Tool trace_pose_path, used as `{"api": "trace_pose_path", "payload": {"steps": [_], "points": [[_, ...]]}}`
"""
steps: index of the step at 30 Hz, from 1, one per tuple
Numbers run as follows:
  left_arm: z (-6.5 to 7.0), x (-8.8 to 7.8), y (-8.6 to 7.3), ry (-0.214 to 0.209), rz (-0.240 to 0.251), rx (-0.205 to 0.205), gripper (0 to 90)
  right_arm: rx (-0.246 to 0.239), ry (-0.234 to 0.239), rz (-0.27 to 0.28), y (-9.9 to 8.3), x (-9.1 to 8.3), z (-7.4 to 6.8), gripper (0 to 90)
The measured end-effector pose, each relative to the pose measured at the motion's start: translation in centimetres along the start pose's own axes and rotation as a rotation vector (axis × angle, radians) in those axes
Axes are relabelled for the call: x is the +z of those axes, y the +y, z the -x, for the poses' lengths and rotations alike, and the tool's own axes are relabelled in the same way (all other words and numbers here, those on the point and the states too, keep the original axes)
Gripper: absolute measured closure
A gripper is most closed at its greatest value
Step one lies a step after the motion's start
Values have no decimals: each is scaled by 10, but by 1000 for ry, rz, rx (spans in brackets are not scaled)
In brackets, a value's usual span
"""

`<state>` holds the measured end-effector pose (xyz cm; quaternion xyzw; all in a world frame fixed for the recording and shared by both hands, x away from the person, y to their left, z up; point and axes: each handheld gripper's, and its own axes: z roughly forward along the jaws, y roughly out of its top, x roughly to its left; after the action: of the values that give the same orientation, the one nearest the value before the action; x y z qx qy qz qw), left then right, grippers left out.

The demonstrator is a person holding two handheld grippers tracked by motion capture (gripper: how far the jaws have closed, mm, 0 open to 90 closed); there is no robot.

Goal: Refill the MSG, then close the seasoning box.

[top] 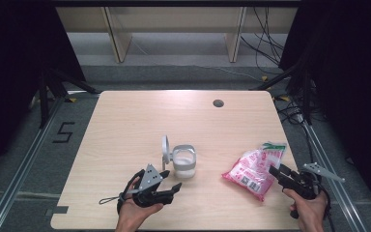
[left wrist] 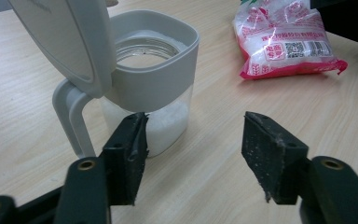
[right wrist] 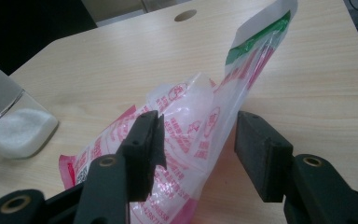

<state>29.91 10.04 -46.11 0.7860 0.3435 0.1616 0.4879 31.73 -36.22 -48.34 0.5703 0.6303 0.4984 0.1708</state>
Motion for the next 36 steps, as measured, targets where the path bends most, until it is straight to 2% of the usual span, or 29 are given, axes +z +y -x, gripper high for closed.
{"api": "trace_pose_path", "payload": {"steps": [2,3,5,6,7,8,9,10,11,12,14,15,16,17,18,19,20,21,22,23,24,25,26,30,31,32,33,35,36], "points": [[-4,-2,1,-1,-4,30,446,-3,2,16,-2,-1,0,494],[-4,-3,0,0,-5,15,466,-16,-9,20,-2,-2,0,490],[-5,-4,0,4,-1,13,495,-7,-6,16,-3,-3,-3,485],[-7,-5,0,1,4,16,513,21,-7,11,-4,-4,-6,483],[-7,-5,0,1,11,12,532,-20,-9,17,-4,-4,-4,481],[-8,-6,0,9,16,17,563,-8,-16,-9,-4,-6,-7,479],[-10,-6,-1,0,29,20,600,-49,-14,-4,-4,-6,-5,478],[-10,-6,-1,-2,27,19,623,-26,-23,-7,-5,-6,-7,477],[-11,-5,-2,-4,30,35,647,-8,-14,14,-6,-6,-9,477],[-11,-5,-2,7,36,31,678,-30,-24,-10,-6,-7,-8,476],[-12,-6,-3,14,42,36,726,-50,-37,2,-6,-9,-7,476],[-13,-6,-3,8,55,34,748,-33,-21,3,-6,-9,-8,476],[-13,-7,-3,17,51,36,759,-44,-18,3,-6,-10,-7,474],[-14,-7,-3,18,52,39,776,-34,-22,12,-7,-10,-9,473],[-14,-8,-3,24,56,25,796,-15,-15,29,-8,-9,-11,473],[-16,-8,-3,32,62,27,825,-41,-7,33,-9,-10,-10,473],[-16,-9,-3,42,60,31,846,-14,-8,26,-9,-11,-13,473],[-18,-9,-3,45,58,48,860,-62,-4,17,-9,-12,-11,472],[-19,-9,-3,53,62,37,873,-40,-4,13,-10,-13,-14,472],[-19,-9,-4,69,65,28,884,-67,1,33,-10,-12,-14,470],[-22,-10,-4,73,59,49,893,-81,-13,34,-11,-12,-15,467],[-23,-10,-4,79,57,52,894,-67,0,16,-10,-14,-17,467],[-24,-10,-4,84,63,45,895,-80,-12,7,-11,-15,-18,467],[-28,-12,-3,93,70,44,896,-99,-5,29,-12,-15,-22,466],[-30,-12,-3,96,73,36,896,-95,-9,17,-12,-18,-23,466],[-31,-13,-2,98,71,39,896,-88,3,29,-13,-17,-24,466],[-32,-13,-2,95,80,34,896,-125,-4,27,-13,-19,-22,465],[-33,-15,0,105,72,35,896,-76,7,31,-14,-19,-27,465],[-34,-14,0,104,85,34,896,-113,7,27,-14,-19,-26,465]]}}
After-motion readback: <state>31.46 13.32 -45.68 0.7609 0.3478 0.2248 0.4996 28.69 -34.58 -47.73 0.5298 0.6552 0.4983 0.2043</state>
